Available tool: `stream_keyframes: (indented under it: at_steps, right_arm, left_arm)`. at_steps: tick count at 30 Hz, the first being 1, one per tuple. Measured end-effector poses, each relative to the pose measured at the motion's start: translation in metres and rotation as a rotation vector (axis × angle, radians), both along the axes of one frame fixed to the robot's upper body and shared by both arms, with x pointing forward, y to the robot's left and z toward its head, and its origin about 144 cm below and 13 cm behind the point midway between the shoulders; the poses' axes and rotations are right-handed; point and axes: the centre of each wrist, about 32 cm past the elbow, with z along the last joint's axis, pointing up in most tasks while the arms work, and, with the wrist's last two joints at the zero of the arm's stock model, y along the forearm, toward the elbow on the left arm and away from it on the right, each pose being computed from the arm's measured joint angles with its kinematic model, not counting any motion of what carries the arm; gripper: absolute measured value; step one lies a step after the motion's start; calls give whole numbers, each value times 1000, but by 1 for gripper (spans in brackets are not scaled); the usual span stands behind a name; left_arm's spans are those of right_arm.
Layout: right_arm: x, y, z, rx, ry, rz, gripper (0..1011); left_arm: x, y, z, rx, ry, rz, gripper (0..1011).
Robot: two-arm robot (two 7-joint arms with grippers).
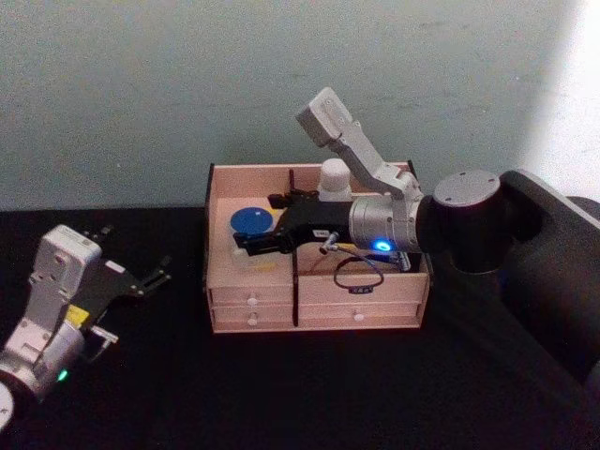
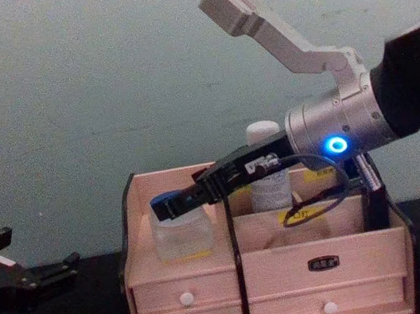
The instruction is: Pick up the facial cleanser and watermelon frost from the table and place them into the tiered storage box.
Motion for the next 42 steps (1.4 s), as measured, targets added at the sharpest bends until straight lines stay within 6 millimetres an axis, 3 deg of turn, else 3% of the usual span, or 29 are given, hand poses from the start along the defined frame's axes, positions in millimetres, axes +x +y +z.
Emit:
stream_keyframes:
  at_steps: [1, 22, 32, 42]
  right_arm:
    - [0, 0, 0, 0, 0, 0, 1002]
    - [-7, -10, 8, 50, -16, 3, 1003]
    - [-28, -30, 22, 119, -56, 5, 1002]
    - [-61, -65, 18, 155, -80, -36, 1003]
  left_arm:
    - [0, 0, 0, 0, 0, 0, 1001]
    - [0, 0, 0, 0, 0, 0, 1001]
    - [0, 0, 0, 0, 0, 0, 1001]
    - [0, 0, 0, 0, 0, 0, 1001]
